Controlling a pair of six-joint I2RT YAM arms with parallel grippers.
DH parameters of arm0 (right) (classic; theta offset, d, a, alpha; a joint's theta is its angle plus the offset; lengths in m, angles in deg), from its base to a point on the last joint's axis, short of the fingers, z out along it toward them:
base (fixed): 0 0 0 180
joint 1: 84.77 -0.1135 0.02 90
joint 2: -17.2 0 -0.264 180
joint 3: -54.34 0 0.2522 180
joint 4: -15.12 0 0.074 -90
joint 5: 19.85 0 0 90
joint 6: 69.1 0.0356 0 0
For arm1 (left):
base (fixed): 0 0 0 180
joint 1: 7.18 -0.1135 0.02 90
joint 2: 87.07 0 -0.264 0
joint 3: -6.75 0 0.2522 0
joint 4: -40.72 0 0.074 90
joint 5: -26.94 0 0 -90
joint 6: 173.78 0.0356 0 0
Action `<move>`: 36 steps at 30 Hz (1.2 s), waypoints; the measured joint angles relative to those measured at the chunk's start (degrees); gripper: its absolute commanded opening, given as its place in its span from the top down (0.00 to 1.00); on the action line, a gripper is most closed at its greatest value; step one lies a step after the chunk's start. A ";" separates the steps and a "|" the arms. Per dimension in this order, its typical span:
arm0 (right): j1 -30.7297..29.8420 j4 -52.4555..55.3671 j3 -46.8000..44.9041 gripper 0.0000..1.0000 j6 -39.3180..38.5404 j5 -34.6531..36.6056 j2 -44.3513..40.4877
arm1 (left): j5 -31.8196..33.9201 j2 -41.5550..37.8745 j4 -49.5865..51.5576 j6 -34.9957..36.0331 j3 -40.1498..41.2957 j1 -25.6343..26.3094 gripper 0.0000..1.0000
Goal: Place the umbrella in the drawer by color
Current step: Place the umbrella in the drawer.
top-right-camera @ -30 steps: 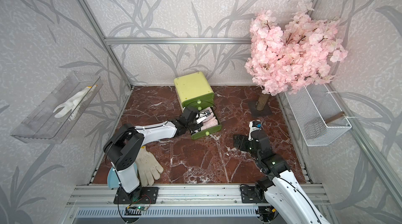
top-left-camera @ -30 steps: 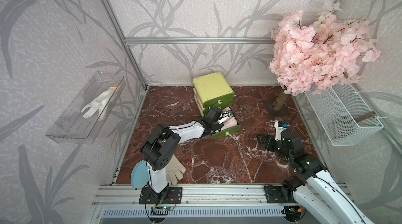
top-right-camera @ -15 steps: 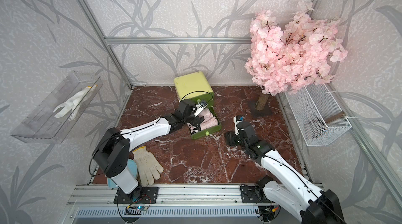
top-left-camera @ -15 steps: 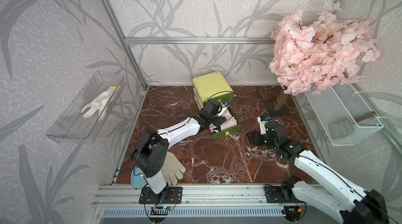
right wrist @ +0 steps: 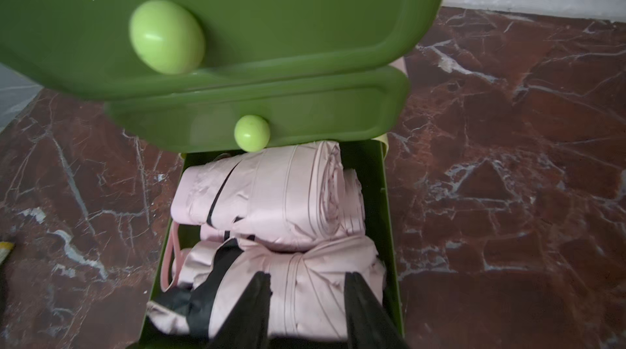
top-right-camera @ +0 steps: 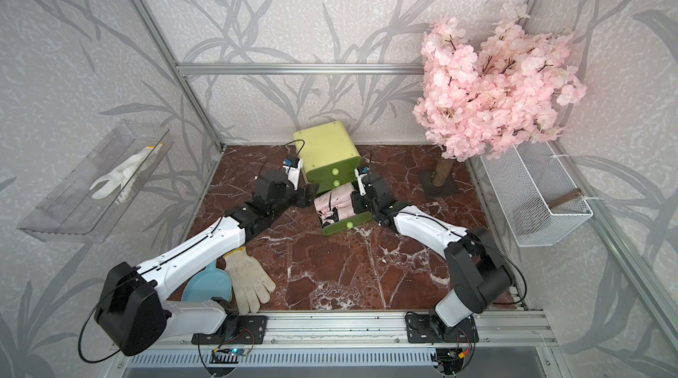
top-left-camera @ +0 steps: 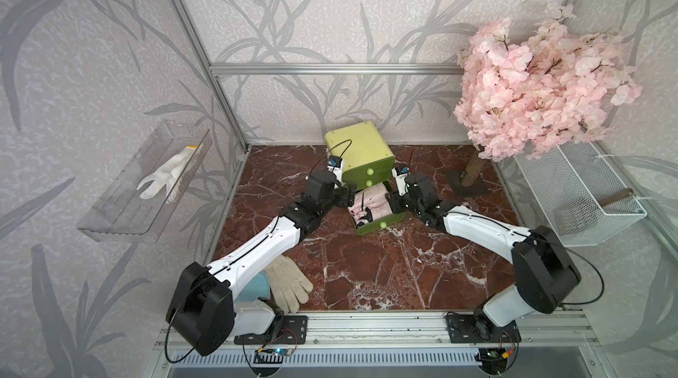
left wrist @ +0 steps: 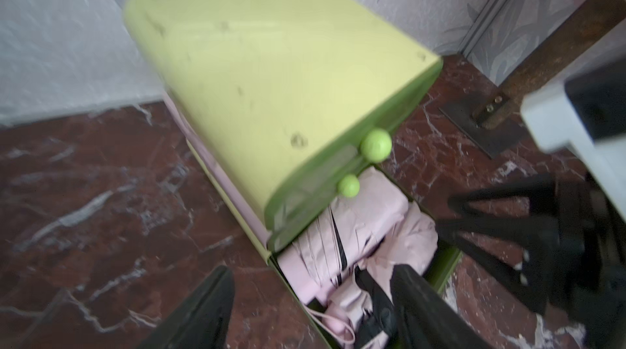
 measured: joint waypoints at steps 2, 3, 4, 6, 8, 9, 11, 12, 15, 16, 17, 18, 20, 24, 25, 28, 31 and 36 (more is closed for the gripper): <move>0.90 -2.14 1.05 0.64 0.70 -1.03 2.93 | -0.13 -1.40 -1.20 -1.95 5.92 0.13 0.25; 1.14 -3.02 1.36 0.65 1.25 -1.55 4.00 | -0.13 -1.86 -1.53 -2.45 7.56 0.13 0.25; 1.36 -3.89 1.55 0.65 1.77 -1.92 5.01 | 0.07 -2.16 -1.68 -3.13 8.74 0.11 0.25; 1.70 -5.86 1.57 0.66 2.91 -2.58 6.75 | 0.83 -2.14 -2.10 -4.09 9.09 0.11 0.26; 1.79 -6.93 1.68 0.68 4.39 -3.34 8.39 | 1.66 -1.90 -3.23 -4.94 9.07 0.11 0.26; 1.79 -7.23 1.95 0.68 5.09 -3.61 8.98 | 1.99 -1.55 -3.74 -5.33 9.07 0.11 0.25; 1.75 -7.28 3.67 0.69 6.99 -4.17 10.97 | 2.43 0.15 -4.98 -6.01 9.07 0.11 0.25; 1.73 -7.10 4.55 0.69 7.76 -4.17 11.74 | 2.56 1.16 -5.44 -6.38 9.07 0.11 0.25; 1.75 -6.49 6.36 0.69 10.58 -2.97 13.66 | 2.60 3.93 -6.16 -7.30 9.07 0.11 0.25; 1.75 -6.47 6.64 0.69 11.52 -2.54 14.05 | 2.60 4.57 -6.27 -7.50 9.07 0.11 0.25; 1.75 -6.47 6.75 0.69 12.59 -1.97 14.29 | 2.58 5.11 -6.40 -7.72 9.07 0.11 0.24; 1.77 -6.36 6.86 0.69 13.22 -1.53 14.38 | 2.58 5.38 -6.45 -7.85 9.07 0.11 0.24; 1.70 -5.40 7.61 0.67 14.91 -0.83 14.58 | 2.60 5.81 -6.49 -8.13 9.07 0.11 0.24; 1.62 -1.99 10.51 0.65 17.22 0.17 15.89 | 2.62 5.90 -6.99 -8.35 9.07 0.11 0.24; 1.62 -1.22 11.45 0.65 17.75 0.44 16.39 | 2.60 5.90 -7.19 -8.35 9.07 0.11 0.24; 1.75 -0.20 13.20 0.67 18.84 0.46 17.51 | 2.51 5.90 -7.69 -8.63 9.07 0.11 0.24; 1.90 -1.88 11.32 0.68 20.31 -0.42 16.68 | 2.36 5.90 -8.50 -8.83 9.07 0.11 0.24; 1.77 -4.90 4.33 0.69 22.47 -2.54 11.85 | 1.66 6.73 -10.25 -9.20 9.07 0.11 0.25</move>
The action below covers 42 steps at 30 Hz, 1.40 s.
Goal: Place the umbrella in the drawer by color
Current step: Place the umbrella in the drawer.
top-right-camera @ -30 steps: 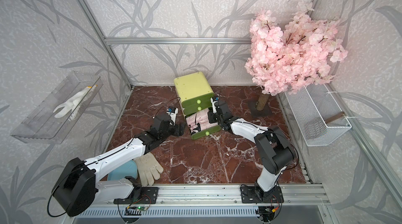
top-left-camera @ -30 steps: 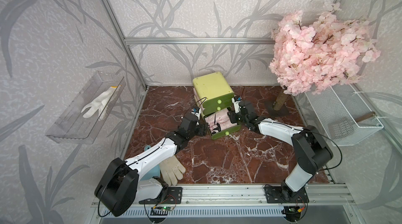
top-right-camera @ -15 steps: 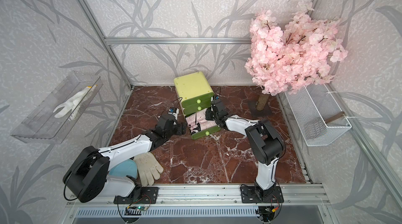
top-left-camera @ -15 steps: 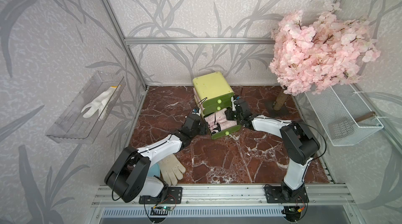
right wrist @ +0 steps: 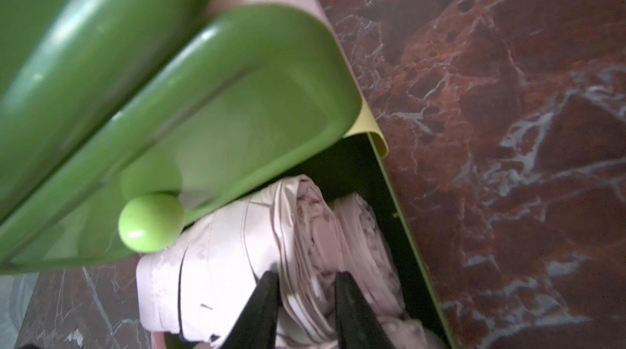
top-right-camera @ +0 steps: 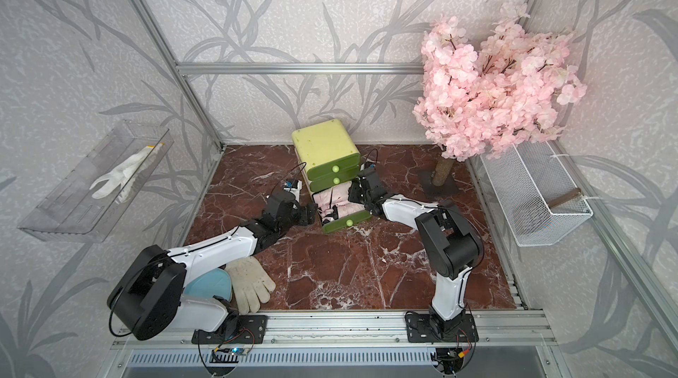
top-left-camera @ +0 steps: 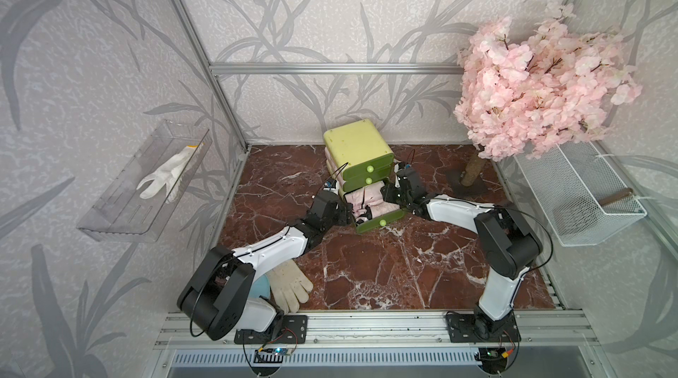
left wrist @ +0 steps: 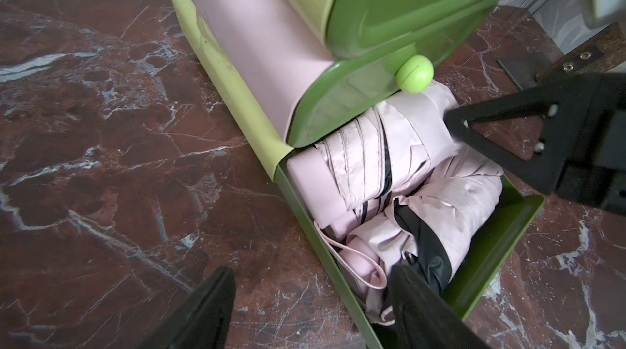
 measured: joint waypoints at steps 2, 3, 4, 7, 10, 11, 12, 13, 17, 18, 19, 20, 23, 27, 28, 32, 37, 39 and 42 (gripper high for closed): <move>-0.55 0.81 -2.16 0.69 0.13 -0.33 -2.27 | -0.63 0.76 -0.31 -0.17 0.00 0.00 0.25; -0.90 1.18 -2.97 0.69 0.11 -0.37 -3.17 | -0.83 1.03 -0.44 -0.20 0.00 0.00 0.25; -1.27 1.73 -3.67 0.69 0.09 -0.37 -4.02 | -1.07 1.25 -0.59 -0.28 0.00 0.00 0.25; -2.03 2.25 -4.87 0.68 -0.42 -0.13 -5.53 | -1.53 1.53 -1.31 -0.55 0.00 0.00 0.25; -2.32 3.39 -4.81 0.68 -2.14 0.39 -5.27 | -2.12 1.68 -2.12 -0.57 0.00 0.00 0.25; -2.34 3.74 -4.52 0.67 -3.06 0.76 -4.96 | -2.29 1.95 -2.62 -0.55 0.00 0.00 0.25; -2.34 4.42 -3.93 0.67 -3.98 1.09 -4.63 | -2.36 2.25 -2.82 -0.50 -0.04 0.00 0.26; -2.32 5.38 -2.89 0.67 -5.11 1.60 -4.15 | -2.51 2.80 -2.91 -0.42 -0.17 0.00 0.29; -1.81 10.25 2.43 0.67 -10.60 4.15 -1.55 | -3.23 5.73 -2.69 0.09 -1.84 0.00 0.39; -1.64 11.37 3.72 0.68 -12.00 4.94 -0.90 | -3.56 6.14 -2.84 0.07 -2.01 0.00 0.40; -1.38 12.48 4.92 0.67 -13.53 5.86 -0.22 | -3.85 6.49 -2.99 0.09 -2.10 0.02 0.42; -1.05 13.49 5.97 0.68 -15.06 6.73 0.50 | -4.11 6.78 -3.26 0.07 -2.10 0.04 0.44; 0.63 15.52 8.11 0.68 -18.14 7.61 2.89 | -4.98 7.69 -4.15 0.09 -2.12 0.24 0.46; 2.84 15.78 8.33 0.68 -19.76 5.66 5.20 | -5.35 8.17 -4.87 0.09 -2.12 0.44 0.46; 3.06 15.50 8.13 0.68 -19.96 5.18 5.25 | -5.35 8.17 -5.16 0.15 -2.12 0.59 0.46; 3.48 12.96 5.53 0.67 -20.28 3.19 3.52 | -5.35 8.61 -5.22 1.62 -3.39 0.90 0.46; 3.43 13.99 1.14 0.67 -20.37 1.44 -3.80 | -5.20 9.57 -5.27 3.41 -5.75 1.95 0.49; 3.26 14.93 0.72 0.67 -20.46 0.90 -7.30 | -4.98 9.55 -5.31 3.52 -5.75 2.21 0.49; 2.78 15.19 0.72 0.65 -20.35 0.17 -12.37 | -4.85 9.22 -5.07 3.45 -5.62 2.27 0.50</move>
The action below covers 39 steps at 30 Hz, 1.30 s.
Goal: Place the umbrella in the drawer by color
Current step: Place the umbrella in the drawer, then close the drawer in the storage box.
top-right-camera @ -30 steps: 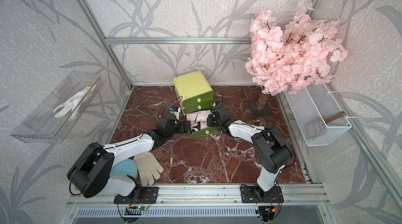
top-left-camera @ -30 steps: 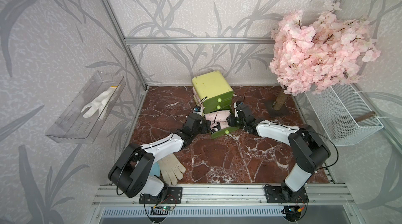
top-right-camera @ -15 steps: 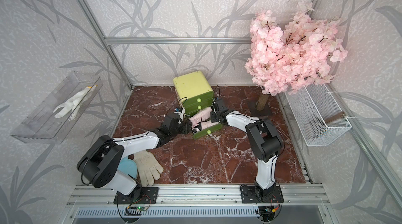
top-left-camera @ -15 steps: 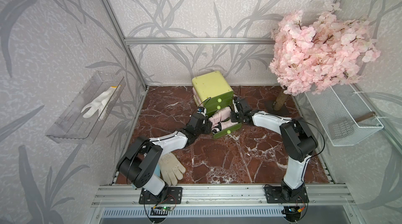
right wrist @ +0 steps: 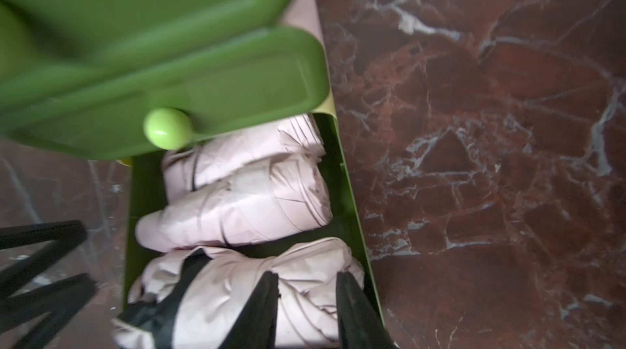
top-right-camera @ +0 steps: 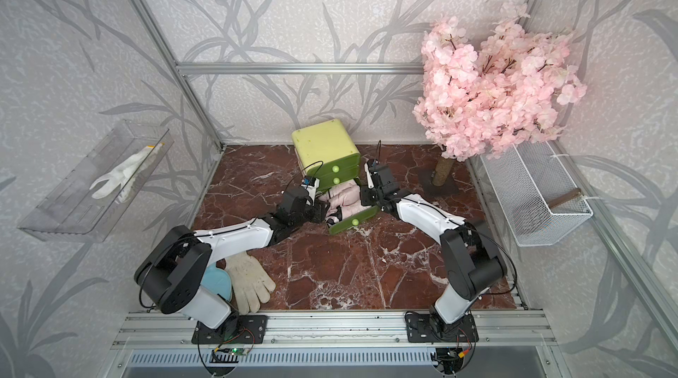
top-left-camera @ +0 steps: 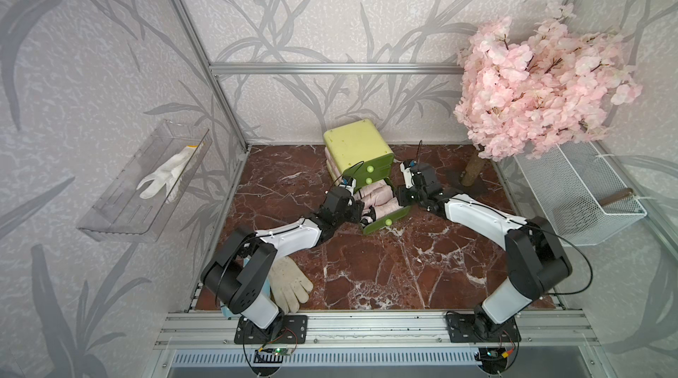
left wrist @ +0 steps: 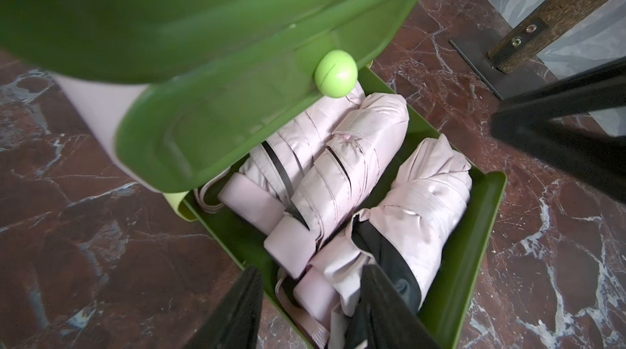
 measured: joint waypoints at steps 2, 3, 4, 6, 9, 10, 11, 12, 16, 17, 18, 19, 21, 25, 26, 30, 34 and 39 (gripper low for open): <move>-0.11 0.26 -0.37 0.64 0.50 -0.15 -2.73 | 0.37 -1.29 0.46 0.00 0.50 0.00 0.48; -0.17 0.26 -1.05 0.64 0.83 -0.15 -4.24 | 0.92 -2.62 1.07 0.00 0.98 0.00 0.47; -0.26 0.28 -2.05 0.63 1.22 -0.13 -5.73 | 1.49 -4.15 1.86 0.02 1.31 0.00 0.45; -0.35 0.37 -5.33 0.62 2.45 -0.15 -9.14 | 3.10 -8.04 3.93 0.11 1.36 -0.04 0.39; -0.74 0.15 -11.37 0.57 4.09 -0.44 -13.75 | 4.92 -12.76 8.26 1.05 -1.16 -0.50 0.27; -0.85 -0.24 -13.25 0.55 4.50 -0.72 -14.95 | 5.42 -13.57 9.66 1.57 -2.80 -0.70 0.18; -1.16 -1.18 -15.91 0.52 5.01 -0.94 -16.50 | 5.88 -14.14 11.15 2.19 -5.14 -1.01 0.08; -1.68 -2.58 -18.34 0.47 5.20 -1.20 -17.70 | 5.97 -14.27 12.31 2.71 -7.37 -1.40 0.04; -5.40 -12.70 -29.46 0.33 4.94 -1.70 -20.94 | 3.21 -11.37 18.25 4.02 -20.15 -6.49 0.00; -6.23 -15.52 -31.82 0.33 4.87 -1.92 -20.85 | 1.75 -9.29 19.71 4.15 -24.44 -8.59 0.00; -6.82 -17.90 -33.73 0.33 4.74 -2.21 -20.50 | -0.24 -6.67 20.83 4.17 -28.94 -10.80 0.00; -7.04 -19.52 -34.86 0.32 4.57 -2.29 -20.09 | -1.55 -4.50 21.40 4.17 -32.09 -12.35 0.00; -7.17 -22.99 -36.24 0.33 4.39 -2.32 -18.82 | -5.35 1.29 23.10 4.20 -39.36 -15.69 0.00; -7.45 -28.87 -36.37 0.34 4.37 -2.60 -16.94 | -13.42 15.34 28.46 4.48 -55.36 -20.85 0.00; -7.50 -30.25 -36.37 0.35 4.39 -2.69 -16.52 | -16.09 19.39 29.86 4.74 -59.87 -21.90 0.00; -7.61 -32.92 -36.37 0.37 4.42 -2.67 -14.97 | -26.12 34.62 37.59 5.88 -77.94 -24.63 0.00; -7.80 -34.05 -36.37 0.39 4.72 -2.64 -13.62 | -30.71 44.39 45.53 6.93 -91.01 -25.81 0.00; -8.07 -34.91 -36.37 0.40 5.29 -2.32 -11.85 | -33.90 48.24 52.17 9.51 -97.92 -25.64 0.05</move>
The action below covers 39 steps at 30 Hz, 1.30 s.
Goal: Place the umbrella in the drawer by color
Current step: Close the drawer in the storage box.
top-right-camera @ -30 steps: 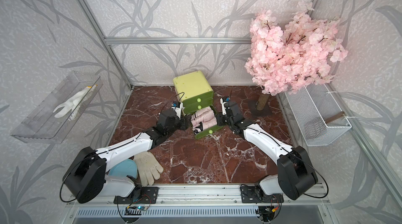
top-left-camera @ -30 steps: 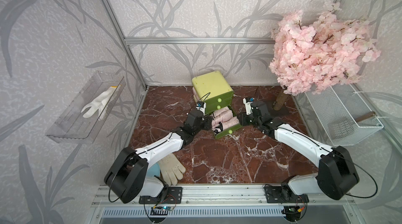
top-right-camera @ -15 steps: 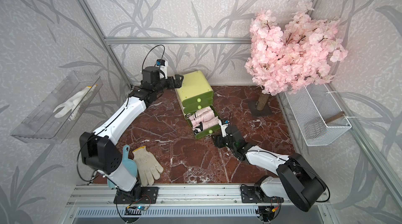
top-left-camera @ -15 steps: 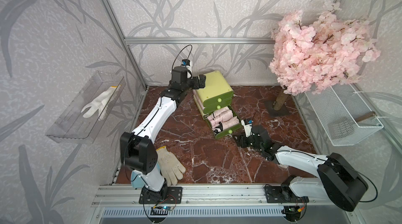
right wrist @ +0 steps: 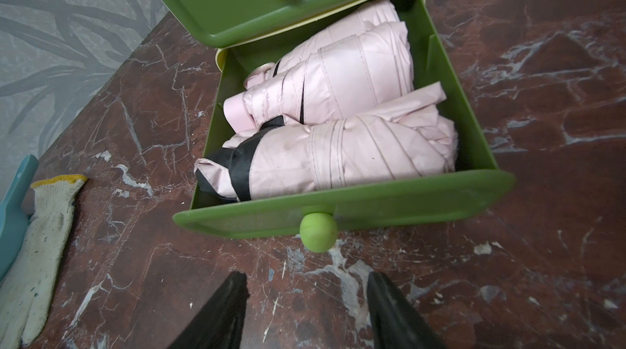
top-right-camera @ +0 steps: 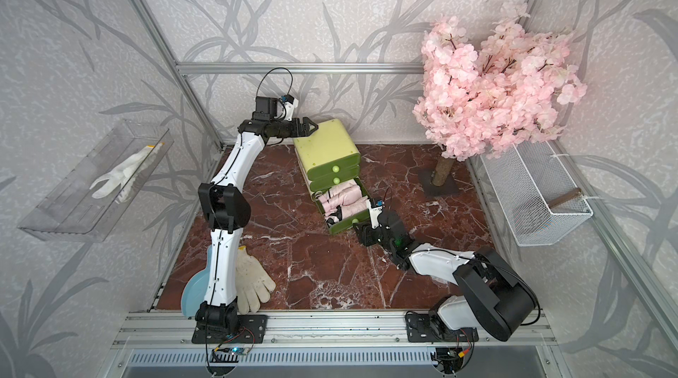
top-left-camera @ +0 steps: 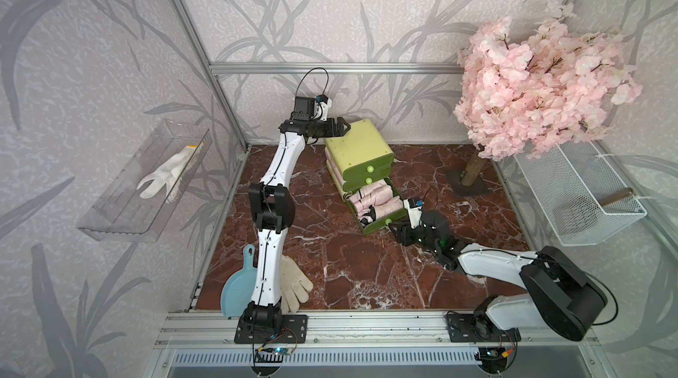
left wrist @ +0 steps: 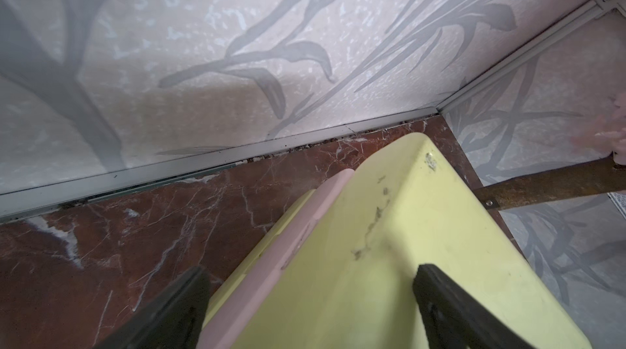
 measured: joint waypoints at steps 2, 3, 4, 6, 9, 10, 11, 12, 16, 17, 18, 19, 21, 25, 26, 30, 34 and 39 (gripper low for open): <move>-0.13 -0.46 0.00 0.42 0.13 0.11 0.74 | -0.72 -0.02 0.48 1.14 0.11 0.09 0.07; -0.15 -0.74 0.00 0.43 0.17 0.11 1.25 | -1.29 -0.09 0.37 1.81 0.50 0.07 0.08; -0.15 -1.05 -0.02 0.43 0.26 0.09 1.68 | -1.73 -0.15 0.13 2.29 0.85 0.04 0.09; -0.15 -2.80 -0.31 0.44 0.42 0.02 3.04 | -2.29 -0.48 -0.74 3.30 1.84 0.00 0.09; -0.24 -7.98 -1.40 0.50 0.42 -0.42 6.62 | -2.71 -0.83 -1.81 4.42 2.89 0.09 0.10; -0.28 -9.84 -1.70 0.51 0.42 -0.52 8.11 | -2.73 -0.96 -2.03 4.68 3.10 0.11 0.10; -0.33 -12.04 -2.05 0.52 0.46 -0.66 10.03 | -2.75 -1.05 -2.25 4.96 3.34 0.17 0.10; -0.33 -13.84 -2.32 0.52 0.59 -0.72 11.65 | -2.75 -1.09 -2.43 5.14 3.43 0.22 0.10; -0.37 -21.31 -3.39 0.54 1.53 -0.11 16.85 | -2.84 -1.22 -2.99 5.70 3.74 0.39 0.11; -0.37 -23.89 -3.65 0.54 1.88 0.24 18.38 | -2.82 -1.31 -3.06 5.84 3.85 0.44 0.11; -0.37 -26.38 -3.87 0.54 2.34 0.74 20.06 | -2.82 -1.42 -3.19 6.01 4.13 0.48 0.12; -0.37 -28.61 -4.04 0.54 2.80 1.16 21.62 | -2.84 -1.46 -3.32 6.16 4.26 0.52 0.12; -0.37 -34.58 -4.24 0.55 3.85 1.90 25.00 | -2.84 -1.66 -3.54 6.32 4.70 0.57 0.12; -0.46 -45.51 -4.20 0.55 5.81 2.95 30.91 | -2.91 -1.90 -4.00 6.71 5.35 0.66 0.12; -0.48 -47.19 -3.98 0.55 6.29 3.10 31.87 | -2.91 -1.97 -4.04 6.88 5.49 0.70 0.11; -0.48 -49.68 -3.78 0.61 6.97 3.06 33.18 | -2.99 -2.05 -4.04 7.56 5.62 0.74 0.12; -0.74 -49.31 -3.23 0.65 6.69 2.89 33.24 | -3.28 -2.05 -4.04 8.37 5.70 0.74 0.12; -0.74 -43.21 2.03 0.68 5.25 2.60 33.22 | -3.93 -2.10 -4.24 9.55 5.97 0.74 0.12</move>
